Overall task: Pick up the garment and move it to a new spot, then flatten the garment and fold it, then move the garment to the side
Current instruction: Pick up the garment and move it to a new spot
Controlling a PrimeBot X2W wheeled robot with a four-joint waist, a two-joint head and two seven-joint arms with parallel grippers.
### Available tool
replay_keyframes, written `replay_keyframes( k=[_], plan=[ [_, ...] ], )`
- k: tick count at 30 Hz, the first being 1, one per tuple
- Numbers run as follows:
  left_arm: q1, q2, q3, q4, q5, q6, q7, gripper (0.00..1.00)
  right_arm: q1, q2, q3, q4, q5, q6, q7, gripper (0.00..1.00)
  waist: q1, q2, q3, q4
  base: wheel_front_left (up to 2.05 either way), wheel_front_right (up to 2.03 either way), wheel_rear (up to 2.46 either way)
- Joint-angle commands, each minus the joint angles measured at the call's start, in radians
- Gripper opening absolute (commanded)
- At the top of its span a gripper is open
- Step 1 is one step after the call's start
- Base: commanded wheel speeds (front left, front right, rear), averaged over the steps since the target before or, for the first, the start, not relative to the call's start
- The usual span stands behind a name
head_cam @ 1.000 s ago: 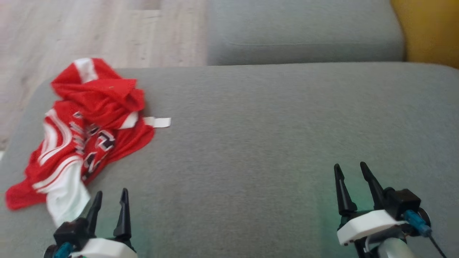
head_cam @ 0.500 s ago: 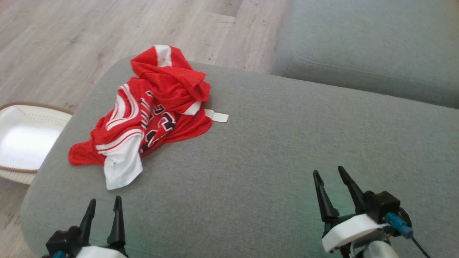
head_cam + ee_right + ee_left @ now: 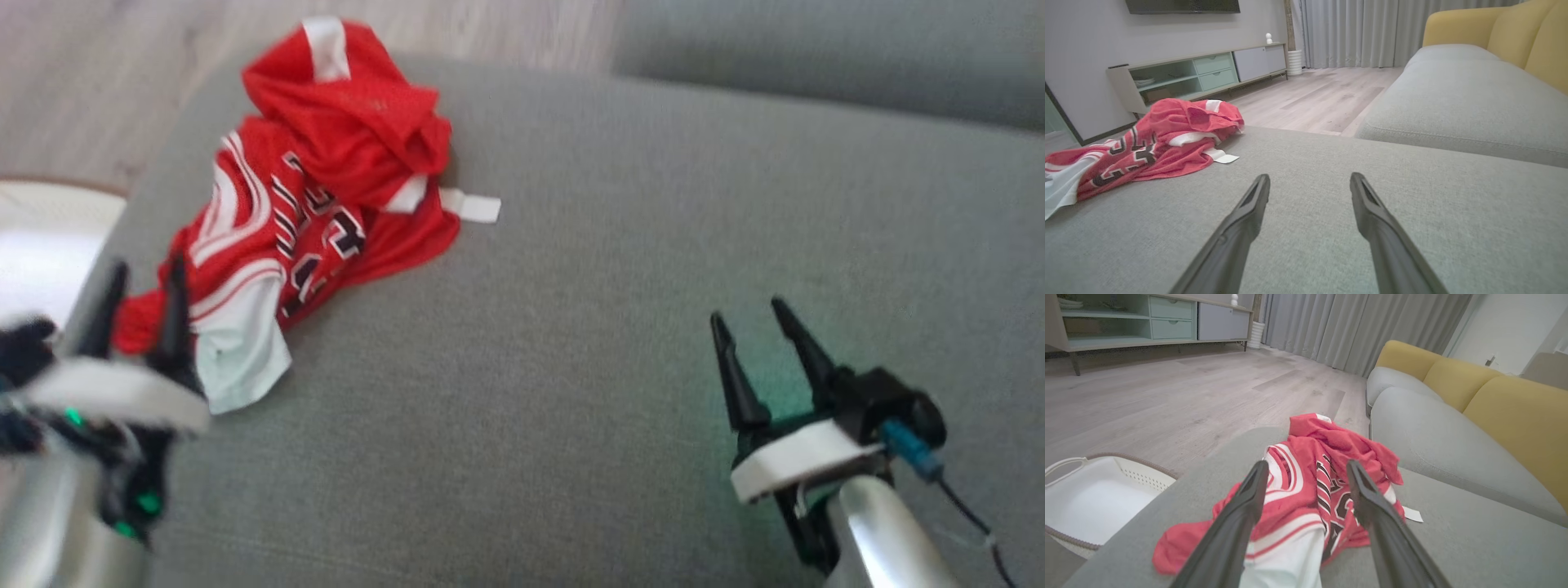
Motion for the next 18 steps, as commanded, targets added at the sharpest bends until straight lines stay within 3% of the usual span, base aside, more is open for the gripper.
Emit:
replay_keyframes(
  k=[1, 3, 10, 18],
  plan=[
    [-0.089, 0.070, 0.058, -0.034, -0.023, 0.002, 0.057, 1.00, -0.052, -0.006, 0.011, -0.043, -0.021, -0.001, -0.014, 1.00, -0.0002, 0.0000, 0.126, -0.033, 0.00, 0.00, 0.00],
    [-0.125, 0.108, 0.055, -0.022, -0.020, 0.002, 0.109, 1.00, -0.062, -0.006, 0.007, -0.050, -0.038, -0.001, -0.014, 1.00, -0.0002, 0.0000, 0.170, -0.039, 0.00, 0.00, 0.00],
    [-0.218, 0.162, 0.028, 0.110, -0.079, 0.002, 0.209, 1.00, -0.085, -0.014, -0.021, -0.065, -0.082, -0.001, -0.014, 1.00, -0.0002, 0.0000, 0.272, -0.050, 0.00, 0.00, 0.00],
    [-0.312, 0.150, -0.030, 0.304, -0.098, 0.002, 0.218, 1.00, -0.092, -0.033, -0.042, -0.078, -0.103, -0.001, -0.014, 1.00, -0.0002, 0.0000, 0.297, -0.039, 0.00, 0.00, 0.00]
  ],
)
